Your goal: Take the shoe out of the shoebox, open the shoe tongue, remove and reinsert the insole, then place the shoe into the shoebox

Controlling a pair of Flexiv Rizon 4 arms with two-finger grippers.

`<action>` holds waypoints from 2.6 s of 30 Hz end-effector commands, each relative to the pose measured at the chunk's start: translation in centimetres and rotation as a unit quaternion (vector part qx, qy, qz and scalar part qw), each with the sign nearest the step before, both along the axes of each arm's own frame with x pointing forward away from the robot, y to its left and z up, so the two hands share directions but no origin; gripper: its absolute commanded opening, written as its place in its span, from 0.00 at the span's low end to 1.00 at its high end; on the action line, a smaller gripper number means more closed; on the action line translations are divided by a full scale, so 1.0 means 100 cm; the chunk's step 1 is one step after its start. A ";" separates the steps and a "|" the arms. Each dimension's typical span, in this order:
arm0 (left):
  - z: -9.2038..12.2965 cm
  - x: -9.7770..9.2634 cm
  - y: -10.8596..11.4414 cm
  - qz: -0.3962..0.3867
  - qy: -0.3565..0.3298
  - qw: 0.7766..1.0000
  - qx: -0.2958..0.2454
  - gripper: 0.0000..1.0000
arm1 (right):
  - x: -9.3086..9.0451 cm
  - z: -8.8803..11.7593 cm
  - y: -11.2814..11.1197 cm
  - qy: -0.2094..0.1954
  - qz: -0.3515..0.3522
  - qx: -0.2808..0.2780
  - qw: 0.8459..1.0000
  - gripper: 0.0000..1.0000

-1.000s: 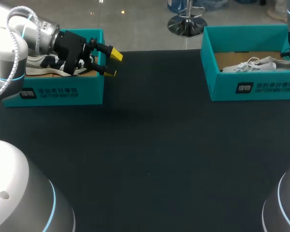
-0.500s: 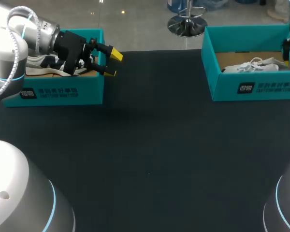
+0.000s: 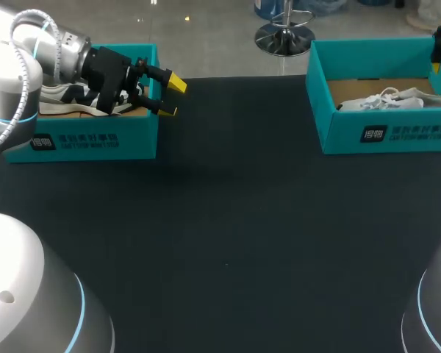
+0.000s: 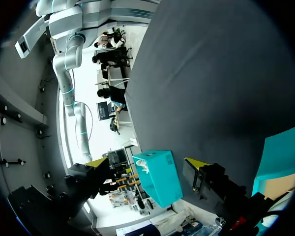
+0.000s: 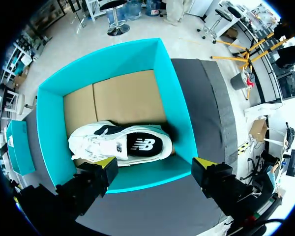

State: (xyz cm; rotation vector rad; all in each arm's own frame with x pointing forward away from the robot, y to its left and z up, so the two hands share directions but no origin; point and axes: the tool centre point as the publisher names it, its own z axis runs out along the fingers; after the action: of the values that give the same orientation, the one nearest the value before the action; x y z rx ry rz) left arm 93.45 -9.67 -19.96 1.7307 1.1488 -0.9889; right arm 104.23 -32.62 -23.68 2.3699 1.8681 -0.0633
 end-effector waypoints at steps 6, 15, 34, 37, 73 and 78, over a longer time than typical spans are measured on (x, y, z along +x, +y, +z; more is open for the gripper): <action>0.000 0.000 0.000 0.000 -0.001 1.000 0.001 1.00 | -0.019 0.021 0.021 -0.033 0.009 0.024 0.999 1.00; 0.000 0.000 0.000 0.000 -0.001 1.000 0.001 1.00 | -0.019 0.021 0.021 -0.033 0.009 0.024 0.999 1.00; 0.008 0.013 0.009 0.010 0.005 0.999 0.044 1.00 | -0.019 0.021 0.021 -0.033 0.009 0.024 0.999 1.00; 0.021 0.017 0.012 0.013 -0.006 0.998 0.069 1.00 | -0.019 0.021 0.021 -0.033 0.009 0.024 0.999 1.00; -0.004 0.067 0.104 0.143 -0.056 0.914 0.375 1.00 | -0.019 0.021 0.021 -0.033 0.009 0.024 0.999 1.00; -0.004 0.067 0.104 0.143 -0.056 0.914 0.375 1.00 | -0.019 0.021 0.021 -0.033 0.009 0.024 0.999 1.00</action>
State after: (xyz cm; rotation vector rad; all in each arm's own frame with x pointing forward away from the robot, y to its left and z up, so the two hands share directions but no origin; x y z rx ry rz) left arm 100.26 0.69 -20.42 2.0655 1.7892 -0.2606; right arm 102.39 -30.53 -21.58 2.3571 1.8819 0.0596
